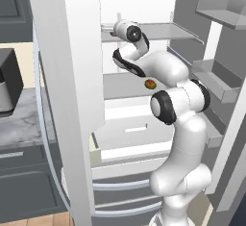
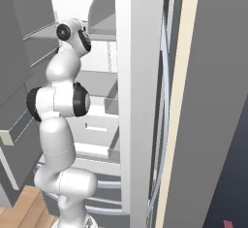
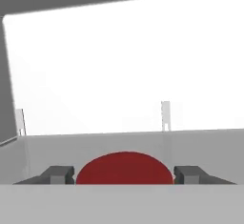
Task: Move the jam and mango from the second highest shelf to the top shelf to make space. Then, place the pitcher from the counter on the cleared second highest shelf.
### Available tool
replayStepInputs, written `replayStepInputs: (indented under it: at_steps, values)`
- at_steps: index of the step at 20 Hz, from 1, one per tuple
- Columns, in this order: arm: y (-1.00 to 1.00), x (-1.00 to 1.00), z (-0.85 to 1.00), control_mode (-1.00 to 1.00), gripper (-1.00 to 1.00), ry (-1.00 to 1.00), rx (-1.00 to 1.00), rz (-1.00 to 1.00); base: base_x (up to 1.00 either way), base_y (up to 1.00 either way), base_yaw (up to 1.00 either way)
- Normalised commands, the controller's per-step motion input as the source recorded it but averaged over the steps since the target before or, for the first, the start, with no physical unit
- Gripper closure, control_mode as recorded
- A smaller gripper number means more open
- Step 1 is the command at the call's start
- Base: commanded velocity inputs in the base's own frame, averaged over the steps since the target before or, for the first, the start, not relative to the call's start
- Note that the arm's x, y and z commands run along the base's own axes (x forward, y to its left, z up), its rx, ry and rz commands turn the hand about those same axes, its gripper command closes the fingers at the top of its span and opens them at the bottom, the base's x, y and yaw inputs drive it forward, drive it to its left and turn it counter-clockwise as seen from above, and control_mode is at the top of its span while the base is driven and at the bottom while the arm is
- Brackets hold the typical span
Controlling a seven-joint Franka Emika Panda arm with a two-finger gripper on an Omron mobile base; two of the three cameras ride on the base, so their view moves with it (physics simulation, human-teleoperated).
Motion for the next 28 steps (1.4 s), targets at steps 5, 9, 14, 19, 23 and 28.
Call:
replayStepInputs:
  at_steps: [5, 9, 14, 19, 23, 28]
  values:
    - [0.0, -0.16, 0.08, -1.0, -1.0, -0.08, 0.0, 0.0, 0.0, 0.0, 0.0]
    - [0.11, -0.64, 0.53, -1.0, -1.0, -0.08, -0.03, 0.0, 0.0, 0.0, 0.0]
    - [0.13, -0.35, 0.75, -1.0, -1.0, -0.03, -0.05, 0.0, 0.0, 0.0, 0.0]
    - [0.01, -0.7, 0.14, -1.0, -1.0, 0.18, -0.05, -0.01, 0.0, 0.0, 0.0]
    - [-0.1, -0.97, 0.0, -1.0, -1.0, 0.29, 0.0, -0.04, 0.0, 0.0, 0.0]
    - [-0.29, -1.0, 0.09, -1.0, -1.0, 0.25, 0.0, -0.07, 0.0, 0.0, 0.0]
